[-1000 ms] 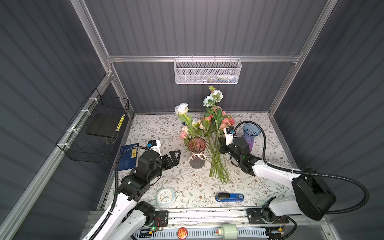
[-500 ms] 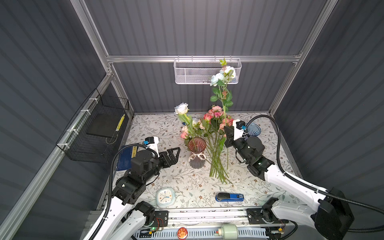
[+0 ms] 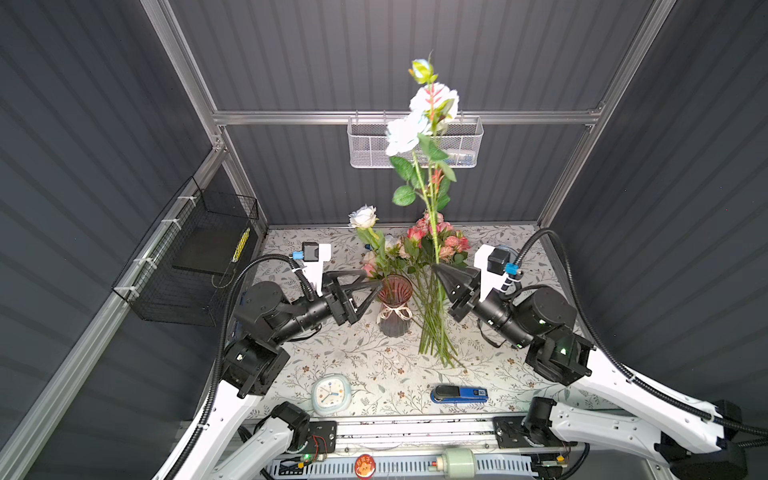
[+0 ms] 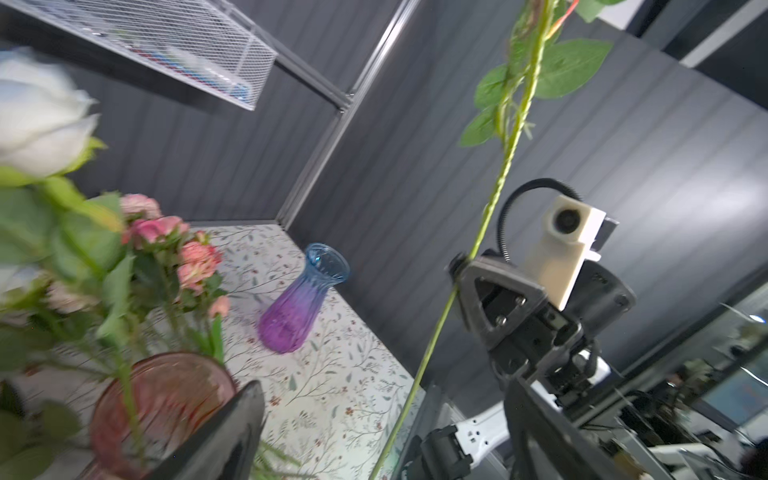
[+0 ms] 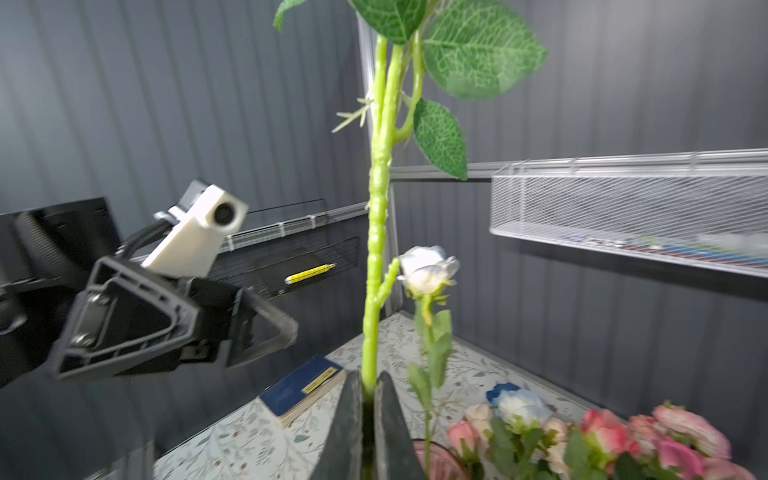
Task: Arrange the flowers into the vase
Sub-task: 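Grasp the raised stems with the left gripper while the right gripper releases and withdraws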
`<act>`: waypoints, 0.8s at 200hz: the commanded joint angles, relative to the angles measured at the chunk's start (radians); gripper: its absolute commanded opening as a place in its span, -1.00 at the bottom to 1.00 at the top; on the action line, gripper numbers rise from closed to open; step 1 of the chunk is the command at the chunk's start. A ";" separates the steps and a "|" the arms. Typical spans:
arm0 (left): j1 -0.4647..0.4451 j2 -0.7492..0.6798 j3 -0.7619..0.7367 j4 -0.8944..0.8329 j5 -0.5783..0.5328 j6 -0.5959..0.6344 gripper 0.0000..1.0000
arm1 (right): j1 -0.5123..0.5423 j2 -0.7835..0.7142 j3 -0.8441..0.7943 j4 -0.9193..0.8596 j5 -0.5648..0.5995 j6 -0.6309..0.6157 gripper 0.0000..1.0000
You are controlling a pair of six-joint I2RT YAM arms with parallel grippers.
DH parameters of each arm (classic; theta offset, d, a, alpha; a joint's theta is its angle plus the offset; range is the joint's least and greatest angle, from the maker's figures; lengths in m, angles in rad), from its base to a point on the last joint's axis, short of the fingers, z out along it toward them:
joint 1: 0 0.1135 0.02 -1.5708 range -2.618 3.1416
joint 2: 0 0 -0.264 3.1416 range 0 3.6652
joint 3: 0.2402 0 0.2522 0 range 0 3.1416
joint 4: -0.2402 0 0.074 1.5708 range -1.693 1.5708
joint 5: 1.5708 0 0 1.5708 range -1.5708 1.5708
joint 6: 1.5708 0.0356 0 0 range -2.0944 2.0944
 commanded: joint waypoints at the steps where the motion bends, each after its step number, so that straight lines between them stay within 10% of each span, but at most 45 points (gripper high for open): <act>1: -0.004 0.022 0.027 0.237 0.163 -0.068 0.79 | 0.078 0.054 0.064 -0.067 0.026 0.021 -1.00; 47: -0.004 0.065 0.044 0.322 0.222 -0.118 0.42 | 0.161 0.176 0.169 -0.101 0.069 0.007 -1.00; 129: -0.004 0.051 0.142 0.096 0.119 0.037 -1.00 | 0.163 0.220 0.180 -0.163 0.054 0.062 -1.00; 160: -0.005 0.083 0.228 0.012 0.064 0.120 -1.00 | 0.161 0.151 0.118 -0.156 0.087 0.065 -0.13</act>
